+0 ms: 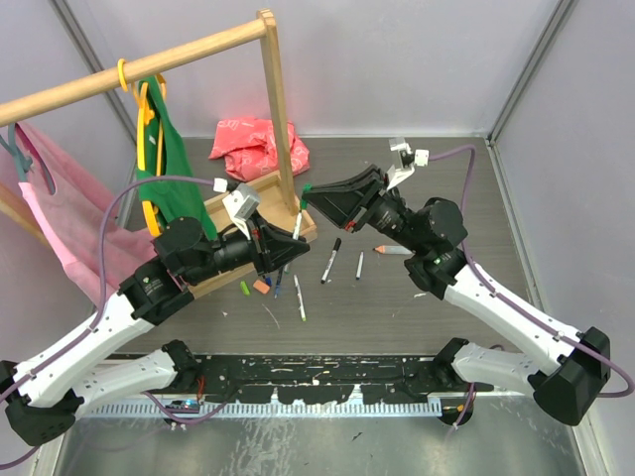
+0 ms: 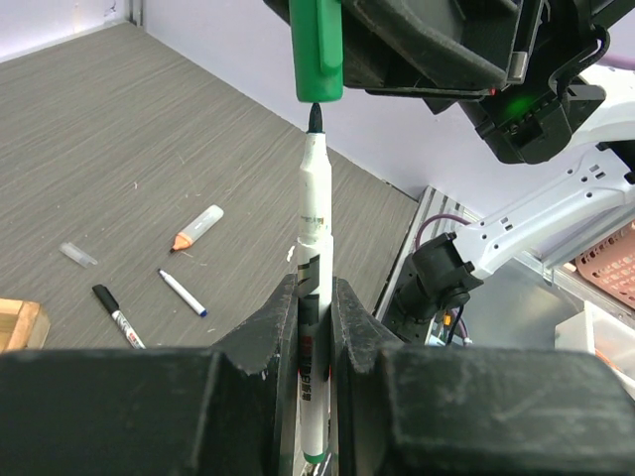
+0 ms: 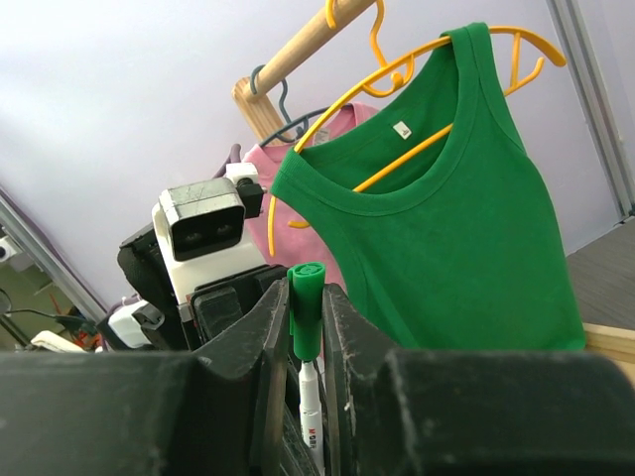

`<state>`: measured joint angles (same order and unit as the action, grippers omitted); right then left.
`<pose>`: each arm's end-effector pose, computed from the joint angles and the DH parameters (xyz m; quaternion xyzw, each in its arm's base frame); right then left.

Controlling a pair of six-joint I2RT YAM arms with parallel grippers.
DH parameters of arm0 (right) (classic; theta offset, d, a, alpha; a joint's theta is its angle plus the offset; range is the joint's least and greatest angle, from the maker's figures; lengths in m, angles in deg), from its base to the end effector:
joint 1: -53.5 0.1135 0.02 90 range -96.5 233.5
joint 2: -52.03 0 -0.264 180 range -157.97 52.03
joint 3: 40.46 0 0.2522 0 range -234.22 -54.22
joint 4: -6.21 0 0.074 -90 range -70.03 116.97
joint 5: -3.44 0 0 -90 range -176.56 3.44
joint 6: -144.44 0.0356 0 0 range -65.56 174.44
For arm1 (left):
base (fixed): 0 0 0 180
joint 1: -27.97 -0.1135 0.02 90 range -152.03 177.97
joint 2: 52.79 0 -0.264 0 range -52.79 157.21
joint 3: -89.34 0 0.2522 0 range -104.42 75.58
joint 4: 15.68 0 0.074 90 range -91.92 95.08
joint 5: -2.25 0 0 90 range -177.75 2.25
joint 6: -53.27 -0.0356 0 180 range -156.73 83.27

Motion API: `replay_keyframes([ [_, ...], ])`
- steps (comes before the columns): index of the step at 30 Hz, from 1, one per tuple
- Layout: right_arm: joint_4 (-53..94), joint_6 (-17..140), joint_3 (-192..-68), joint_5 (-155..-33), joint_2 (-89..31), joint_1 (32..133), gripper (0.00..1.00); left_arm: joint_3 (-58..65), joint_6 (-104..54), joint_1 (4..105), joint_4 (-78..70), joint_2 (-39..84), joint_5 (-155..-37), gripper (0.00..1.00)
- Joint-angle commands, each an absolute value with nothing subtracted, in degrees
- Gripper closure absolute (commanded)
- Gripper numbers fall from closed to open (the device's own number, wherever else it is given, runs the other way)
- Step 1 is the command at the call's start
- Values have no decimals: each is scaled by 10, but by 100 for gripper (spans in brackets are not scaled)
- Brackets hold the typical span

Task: Insert the pens into the pen caps
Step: Insert the pen cap onto the pen.

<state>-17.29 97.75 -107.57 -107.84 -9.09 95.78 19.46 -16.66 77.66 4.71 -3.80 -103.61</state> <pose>0.1664 0.1687 0.4237 -0.1550 0.4966 0.6450 0.5597 0.1159 -0.1517 0.4036 0.2730 0.6491 -0.4819 0.5215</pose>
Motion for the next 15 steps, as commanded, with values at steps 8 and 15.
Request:
replay_keyframes([
  [8,-204,981,-1096,-1093,-96,965,100,191,-173,774,12,-46,-1043,100],
  [15,-202,985,-1094,-1100,-99,966,100,195,-174,774,9,-54,-1032,100],
])
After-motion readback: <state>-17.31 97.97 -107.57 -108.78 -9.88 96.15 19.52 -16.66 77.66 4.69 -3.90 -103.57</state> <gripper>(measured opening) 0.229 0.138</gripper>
